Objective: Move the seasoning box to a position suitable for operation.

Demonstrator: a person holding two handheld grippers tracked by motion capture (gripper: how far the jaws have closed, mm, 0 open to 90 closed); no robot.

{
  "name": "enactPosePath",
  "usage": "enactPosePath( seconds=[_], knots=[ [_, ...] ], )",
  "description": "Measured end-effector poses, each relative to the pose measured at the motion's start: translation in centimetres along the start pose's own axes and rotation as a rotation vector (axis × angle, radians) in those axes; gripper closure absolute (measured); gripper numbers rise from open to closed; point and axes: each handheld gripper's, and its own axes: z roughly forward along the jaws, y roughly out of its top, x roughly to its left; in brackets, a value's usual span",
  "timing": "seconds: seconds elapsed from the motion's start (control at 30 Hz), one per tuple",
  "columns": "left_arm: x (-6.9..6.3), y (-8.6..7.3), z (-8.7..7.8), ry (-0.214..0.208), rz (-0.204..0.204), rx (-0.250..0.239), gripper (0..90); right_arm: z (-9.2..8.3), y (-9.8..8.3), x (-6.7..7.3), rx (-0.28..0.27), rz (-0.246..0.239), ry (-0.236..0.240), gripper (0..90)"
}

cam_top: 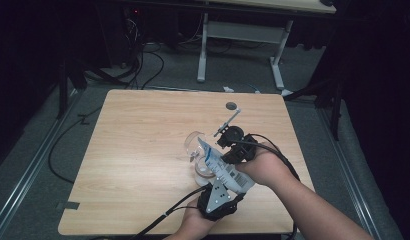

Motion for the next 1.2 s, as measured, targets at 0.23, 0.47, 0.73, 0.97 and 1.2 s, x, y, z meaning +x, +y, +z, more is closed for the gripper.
enactPosePath(
  seconds=[0.23, 0.47, 0.73, 0.97, 1.2],
  knots=[
    [0.02, 0.08, 0.10, -0.003, -0.004, -0.005, 58.8, -0.05, 0.08, 0.02, 0.003, 0.001, -0.004, 89.9],
    [0.04, 0.11, 0.07, -0.003, -0.004, -0.006, 58.9, -0.07, 0.18, 0.11, 0.006, -0.026, -0.007, 89.9],
    [0.05, 0.22, 0.06, -0.005, -0.004, -0.008, 58.9, -0.18, 0.21, 0.13, 0.004, -0.027, -0.008, 90.0],
    [0.03, 0.25, 0.01, -0.005, -0.003, -0.010, 58.9, -0.25, 0.19, 0.14, 0.003, -0.026, -0.009, 90.0],
    [0.05, 0.24, -0.04, -0.002, -0.003, -0.010, 58.9, -0.26, 0.27, 0.11, 0.002, -0.026, -0.002, 90.0]
  ],
)
